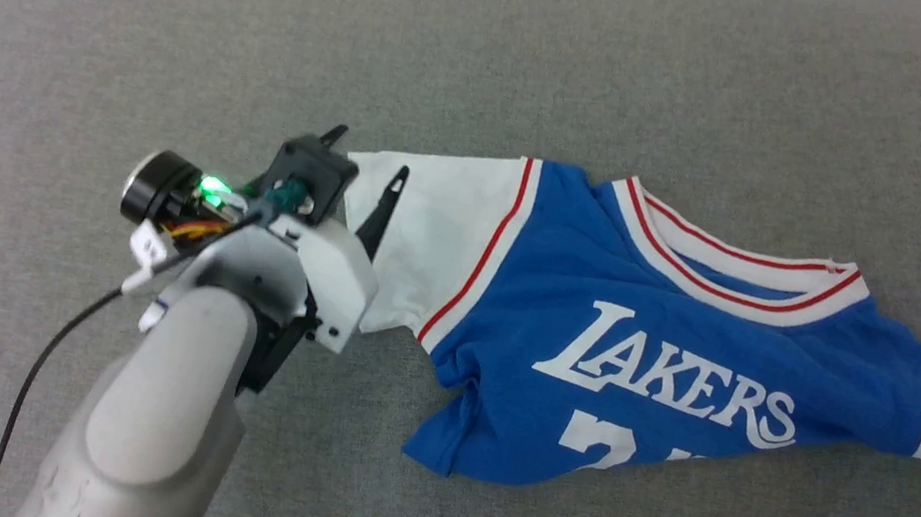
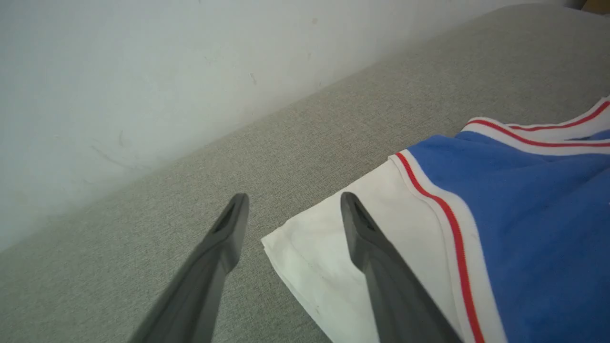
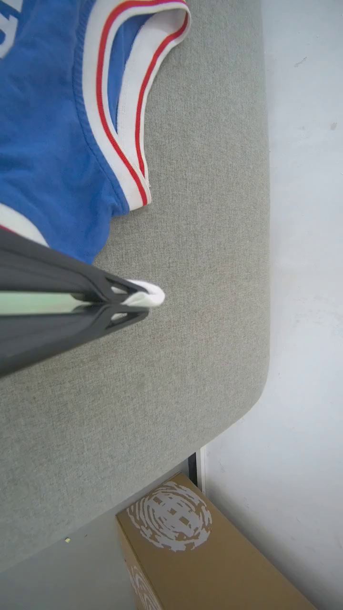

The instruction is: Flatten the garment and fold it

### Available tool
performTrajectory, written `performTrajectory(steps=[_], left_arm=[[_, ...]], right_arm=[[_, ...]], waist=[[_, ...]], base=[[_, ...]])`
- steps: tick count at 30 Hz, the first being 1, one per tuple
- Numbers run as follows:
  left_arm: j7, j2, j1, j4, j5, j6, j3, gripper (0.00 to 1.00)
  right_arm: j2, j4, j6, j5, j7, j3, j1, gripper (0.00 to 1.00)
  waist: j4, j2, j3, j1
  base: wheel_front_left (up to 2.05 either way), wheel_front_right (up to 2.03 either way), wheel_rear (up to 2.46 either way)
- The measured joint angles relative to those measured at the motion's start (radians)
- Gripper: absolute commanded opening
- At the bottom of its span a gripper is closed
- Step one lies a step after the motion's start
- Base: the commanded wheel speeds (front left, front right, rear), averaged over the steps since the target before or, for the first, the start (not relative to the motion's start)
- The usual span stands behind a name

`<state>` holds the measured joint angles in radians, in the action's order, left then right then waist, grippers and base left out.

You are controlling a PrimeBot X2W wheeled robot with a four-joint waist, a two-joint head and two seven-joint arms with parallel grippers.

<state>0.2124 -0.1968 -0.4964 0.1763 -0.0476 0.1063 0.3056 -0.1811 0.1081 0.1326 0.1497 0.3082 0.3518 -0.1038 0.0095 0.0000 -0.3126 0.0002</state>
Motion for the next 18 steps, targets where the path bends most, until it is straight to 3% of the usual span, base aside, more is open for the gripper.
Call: performTrajectory(steps=[5,14,15,17,18], left_arm=[[0.14,-0.004,-0.099,0.116,0.0,0.006,0.005,1.0],[0.254,0.002,-0.176,0.212,-0.033,-0.003,-0.016,1.0],[0.273,0.005,-0.187,0.217,-0.041,-0.003,-0.017,0.79],[0.302,0.008,-0.199,0.221,-0.053,-0.004,-0.019,0.0],[0.323,0.013,-0.205,0.226,-0.061,-0.004,-0.016,0.0]], right_arm=[[-0.002,0.021,0.0,0.015,0.0,-0.023,-0.02,0.0],[-0.008,0.029,0.0,0.036,0.005,-0.027,-0.022,0.0],[-0.009,0.03,0.0,0.036,0.008,-0.027,-0.023,0.0],[-0.01,0.034,0.0,0.036,0.01,-0.027,-0.026,0.0],[-0.011,0.036,0.0,0.036,0.01,-0.027,-0.029,0.0]], waist=[[-0.013,0.0,-0.055,0.0001],[-0.038,0.0,-0.122,-0.0002],[-0.04,0.0,-0.125,-0.0002],[-0.041,-0.0001,-0.13,-0.0002],[-0.04,0.0,-0.13,-0.0002]], base=[[0.0,0.0,0.0],[0.0,0.0,0.0],[0.0,0.0,0.0],[0.0,0.0,0.0],[0.0,0.0,0.0]])
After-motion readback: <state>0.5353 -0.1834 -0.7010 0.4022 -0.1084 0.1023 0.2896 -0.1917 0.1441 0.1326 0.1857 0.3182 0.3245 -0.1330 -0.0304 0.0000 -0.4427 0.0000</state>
